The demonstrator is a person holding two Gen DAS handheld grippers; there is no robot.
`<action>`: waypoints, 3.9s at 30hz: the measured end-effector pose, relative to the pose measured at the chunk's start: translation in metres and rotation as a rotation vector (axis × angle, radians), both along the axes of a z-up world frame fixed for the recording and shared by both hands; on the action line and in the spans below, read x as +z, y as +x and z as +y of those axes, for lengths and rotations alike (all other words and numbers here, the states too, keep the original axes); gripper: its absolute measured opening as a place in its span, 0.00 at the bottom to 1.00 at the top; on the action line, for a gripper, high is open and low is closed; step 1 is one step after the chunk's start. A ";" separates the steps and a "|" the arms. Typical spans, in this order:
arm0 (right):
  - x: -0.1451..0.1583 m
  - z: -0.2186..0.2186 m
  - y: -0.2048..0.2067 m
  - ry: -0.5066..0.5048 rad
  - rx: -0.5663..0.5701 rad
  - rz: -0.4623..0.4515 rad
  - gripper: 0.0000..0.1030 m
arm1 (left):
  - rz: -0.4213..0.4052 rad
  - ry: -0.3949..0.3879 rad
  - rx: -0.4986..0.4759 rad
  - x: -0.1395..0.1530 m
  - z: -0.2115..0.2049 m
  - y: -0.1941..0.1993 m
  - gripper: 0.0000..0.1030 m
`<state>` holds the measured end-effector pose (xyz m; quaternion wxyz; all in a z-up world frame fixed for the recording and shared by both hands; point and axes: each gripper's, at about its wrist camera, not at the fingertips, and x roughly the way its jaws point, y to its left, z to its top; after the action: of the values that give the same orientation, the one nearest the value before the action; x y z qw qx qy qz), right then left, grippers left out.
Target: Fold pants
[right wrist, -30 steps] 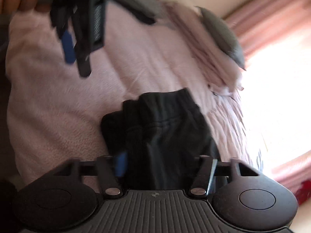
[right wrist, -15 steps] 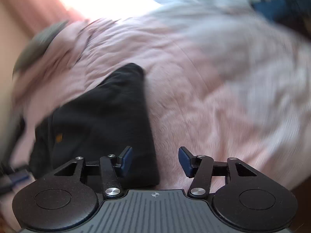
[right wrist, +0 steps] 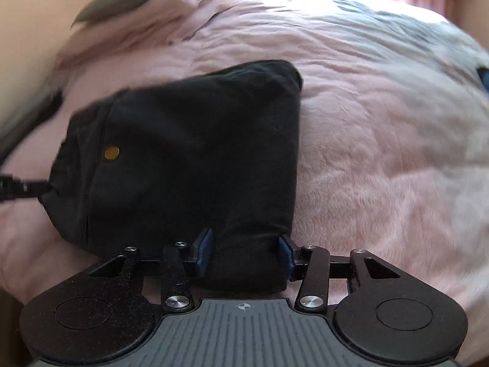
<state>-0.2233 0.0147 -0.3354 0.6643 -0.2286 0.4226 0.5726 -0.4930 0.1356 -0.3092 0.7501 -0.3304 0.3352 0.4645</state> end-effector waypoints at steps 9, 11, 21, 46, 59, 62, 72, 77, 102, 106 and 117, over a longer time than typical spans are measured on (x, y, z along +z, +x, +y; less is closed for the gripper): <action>0.067 0.017 0.026 0.154 0.013 -0.065 0.42 | 0.148 0.085 -0.026 0.059 0.022 0.030 0.09; 0.061 0.045 0.029 0.163 0.039 -0.087 0.38 | 0.136 0.111 -0.063 0.063 0.036 0.050 0.09; -0.012 0.140 0.023 0.066 0.130 -0.170 0.36 | 0.143 0.134 -0.122 -0.006 0.083 0.095 0.17; 0.033 0.044 -0.008 0.071 0.139 -0.110 0.36 | 0.130 0.099 -0.140 0.028 0.021 0.050 0.17; 0.008 0.022 -0.029 -0.048 0.156 -0.066 0.36 | 0.177 0.067 -0.142 0.011 -0.012 0.046 0.18; 0.022 0.015 -0.023 -0.049 0.117 -0.052 0.36 | 0.199 0.051 -0.127 0.029 -0.014 0.047 0.18; 0.041 -0.006 -0.026 -0.206 0.075 0.066 0.49 | 0.321 -0.237 -0.084 0.041 -0.036 0.048 0.34; 0.043 -0.013 -0.031 -0.245 0.030 0.099 0.59 | 0.321 -0.297 -0.099 0.038 -0.043 0.047 0.35; 0.076 -0.043 -0.008 -0.010 -0.279 0.112 0.61 | -0.029 -0.172 -0.229 0.057 0.006 -0.022 0.68; 0.061 -0.032 0.022 0.024 -0.295 0.217 0.61 | -0.124 -0.154 -0.216 0.042 0.033 -0.022 0.71; -0.009 0.032 0.082 -0.004 -0.245 0.418 0.71 | -0.369 -0.426 -0.108 -0.050 0.101 -0.005 0.72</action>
<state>-0.1417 0.0468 -0.3440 0.6263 -0.0534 0.5766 0.5219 -0.4982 0.2367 -0.3588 0.7358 -0.5413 0.3002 0.2750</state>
